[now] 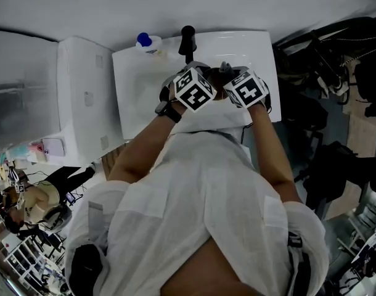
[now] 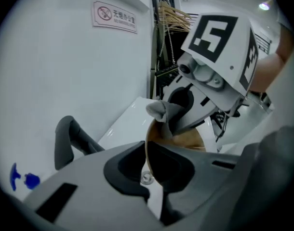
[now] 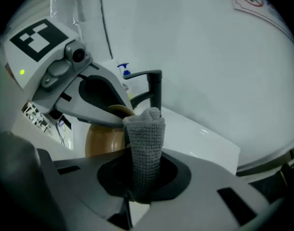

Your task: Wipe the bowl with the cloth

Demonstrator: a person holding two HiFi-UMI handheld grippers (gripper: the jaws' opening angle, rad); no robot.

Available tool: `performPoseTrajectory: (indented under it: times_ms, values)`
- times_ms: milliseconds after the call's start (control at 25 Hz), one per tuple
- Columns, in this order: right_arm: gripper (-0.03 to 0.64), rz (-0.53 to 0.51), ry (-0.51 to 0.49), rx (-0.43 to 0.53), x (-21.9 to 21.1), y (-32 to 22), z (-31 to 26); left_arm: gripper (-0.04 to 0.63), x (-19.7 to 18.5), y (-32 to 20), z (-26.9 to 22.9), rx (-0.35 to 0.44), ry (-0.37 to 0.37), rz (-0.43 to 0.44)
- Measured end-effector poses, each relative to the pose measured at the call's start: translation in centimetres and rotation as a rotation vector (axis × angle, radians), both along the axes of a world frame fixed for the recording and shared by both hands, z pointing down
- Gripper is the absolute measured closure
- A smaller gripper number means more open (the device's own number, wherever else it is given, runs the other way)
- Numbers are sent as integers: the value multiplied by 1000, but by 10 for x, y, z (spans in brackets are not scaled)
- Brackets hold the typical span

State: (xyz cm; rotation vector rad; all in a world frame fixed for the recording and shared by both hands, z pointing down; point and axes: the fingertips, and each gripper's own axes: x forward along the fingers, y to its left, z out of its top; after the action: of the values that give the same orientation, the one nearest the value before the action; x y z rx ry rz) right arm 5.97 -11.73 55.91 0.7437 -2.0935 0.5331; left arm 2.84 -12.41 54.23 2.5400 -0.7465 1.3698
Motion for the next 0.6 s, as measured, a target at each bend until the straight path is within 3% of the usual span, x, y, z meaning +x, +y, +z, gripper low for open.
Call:
performPoseTrajectory:
  times_ms: [160, 280, 360, 440, 520, 600]
  values:
    - [560, -153, 86, -12, -9, 15, 1, 572, 7, 15, 8, -51, -62, 183]
    - [566, -135, 91, -42, -11, 17, 6, 572, 11, 18, 13, -39, -94, 274]
    - [574, -14, 1, -62, -7, 9, 6, 568, 14, 13, 8, -23, -45, 239]
    - [574, 113, -69, -60, 5, -1, 2, 563, 15, 2, -2, 1, 37, 131]
    - [574, 229, -108, -40, 21, -9, -1, 450, 11, -10, -9, 32, 88, 14]
    - [574, 370, -184, -14, 36, -17, -6, 425, 8, -17, -15, 74, 117, -79]
